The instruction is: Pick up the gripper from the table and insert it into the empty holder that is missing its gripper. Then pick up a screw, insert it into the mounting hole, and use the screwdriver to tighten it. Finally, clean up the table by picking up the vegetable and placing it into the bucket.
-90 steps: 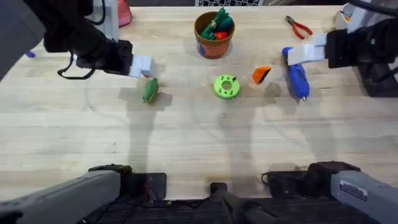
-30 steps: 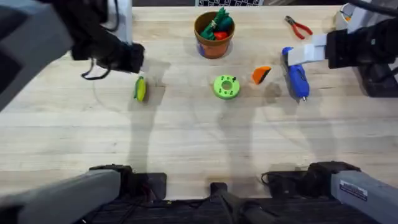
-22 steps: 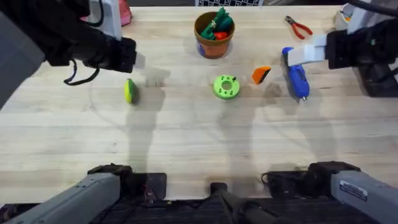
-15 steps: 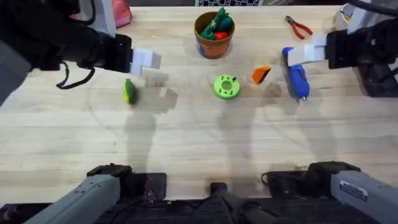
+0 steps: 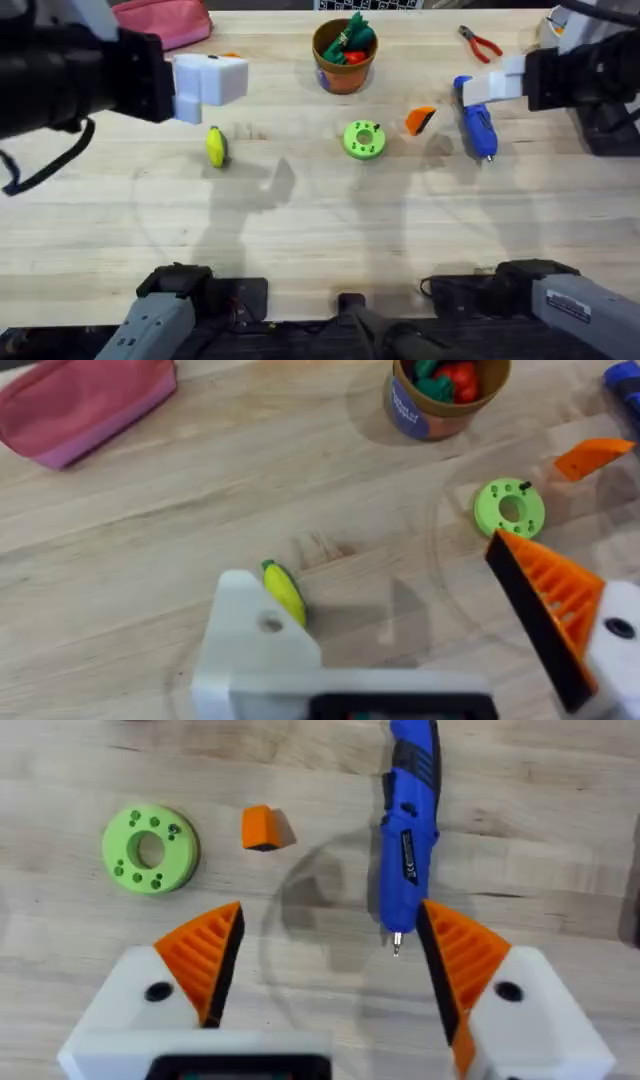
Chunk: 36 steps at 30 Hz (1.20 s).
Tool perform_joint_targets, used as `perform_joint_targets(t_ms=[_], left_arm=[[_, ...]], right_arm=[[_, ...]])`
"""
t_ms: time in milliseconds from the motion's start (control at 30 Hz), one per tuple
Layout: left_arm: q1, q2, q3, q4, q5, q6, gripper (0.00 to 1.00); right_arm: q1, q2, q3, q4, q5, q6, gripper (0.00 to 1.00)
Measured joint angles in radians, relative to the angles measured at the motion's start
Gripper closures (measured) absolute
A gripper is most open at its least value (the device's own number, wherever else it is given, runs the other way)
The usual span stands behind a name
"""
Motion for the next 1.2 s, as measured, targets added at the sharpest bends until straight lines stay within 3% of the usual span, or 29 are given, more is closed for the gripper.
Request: perform_joint_targets(t_ms=[333, 467, 833, 967, 1200], left_arm=[[0.000, 0.029, -0.001, 0.098, 0.003, 0.037, 0.015], [0.000, 0.025, -0.060, 0.253, 0.012, 0.046, 0.015], [0.000, -0.250, -0.636, 0.913, 0.108, 0.054, 0.015], [0.000, -0.389, -0.827, 1.087, 0.147, 0.035, 0.016], [0.000, -0.622, -1.046, 1.244, 0.175, -0.057, 0.014]], right_arm=[[0.000, 0.000, 0.000, 0.000, 0.000, 0.000, 0.007], [0.000, 0.000, 0.000, 0.000, 0.000, 0.000, 0.008], [0.000, 0.000, 0.000, 0.000, 0.000, 0.000, 0.008], [0.000, 0.000, 0.000, 0.000, 0.000, 0.000, 0.008], [0.000, 0.000, 0.000, 0.000, 0.000, 0.000, 0.007]])
